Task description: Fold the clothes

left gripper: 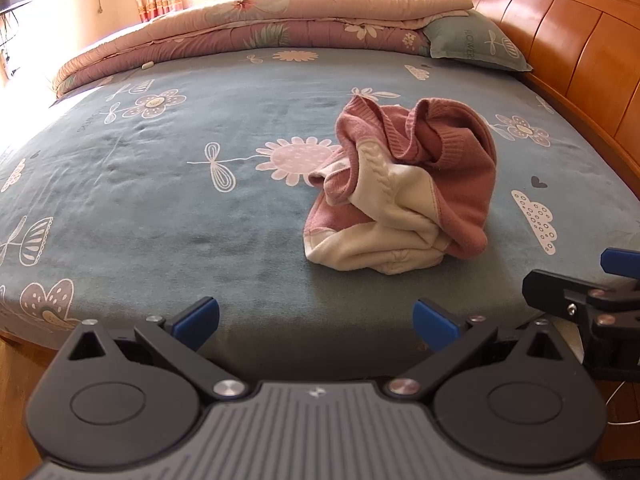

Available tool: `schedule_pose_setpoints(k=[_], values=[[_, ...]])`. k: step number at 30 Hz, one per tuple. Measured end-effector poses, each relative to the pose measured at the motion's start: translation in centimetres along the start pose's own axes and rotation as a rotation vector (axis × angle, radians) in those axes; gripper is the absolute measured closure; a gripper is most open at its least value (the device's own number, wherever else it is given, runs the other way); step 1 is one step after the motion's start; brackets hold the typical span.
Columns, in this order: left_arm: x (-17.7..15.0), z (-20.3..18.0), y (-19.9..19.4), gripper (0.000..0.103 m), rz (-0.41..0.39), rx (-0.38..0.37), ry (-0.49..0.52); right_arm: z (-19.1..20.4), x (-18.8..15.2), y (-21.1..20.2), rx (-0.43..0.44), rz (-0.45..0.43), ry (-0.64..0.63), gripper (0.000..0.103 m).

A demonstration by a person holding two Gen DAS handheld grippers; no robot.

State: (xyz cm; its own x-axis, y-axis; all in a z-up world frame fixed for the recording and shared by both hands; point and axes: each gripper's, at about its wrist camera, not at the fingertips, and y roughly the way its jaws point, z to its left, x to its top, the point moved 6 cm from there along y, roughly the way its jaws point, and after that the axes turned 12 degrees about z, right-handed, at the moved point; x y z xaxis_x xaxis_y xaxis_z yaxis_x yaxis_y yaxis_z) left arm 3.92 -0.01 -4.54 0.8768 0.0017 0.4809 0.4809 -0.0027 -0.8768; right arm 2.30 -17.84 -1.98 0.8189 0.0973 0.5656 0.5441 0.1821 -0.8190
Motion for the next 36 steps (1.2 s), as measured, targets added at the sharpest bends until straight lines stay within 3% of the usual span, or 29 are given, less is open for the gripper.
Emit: schedule_pose_setpoints(k=[36], values=[[-0.14, -0.21, -0.02, 0.001, 0.0, -0.015, 0.009, -0.14, 0.11, -0.16, -0.008, 0.004, -0.001, 0.0]])
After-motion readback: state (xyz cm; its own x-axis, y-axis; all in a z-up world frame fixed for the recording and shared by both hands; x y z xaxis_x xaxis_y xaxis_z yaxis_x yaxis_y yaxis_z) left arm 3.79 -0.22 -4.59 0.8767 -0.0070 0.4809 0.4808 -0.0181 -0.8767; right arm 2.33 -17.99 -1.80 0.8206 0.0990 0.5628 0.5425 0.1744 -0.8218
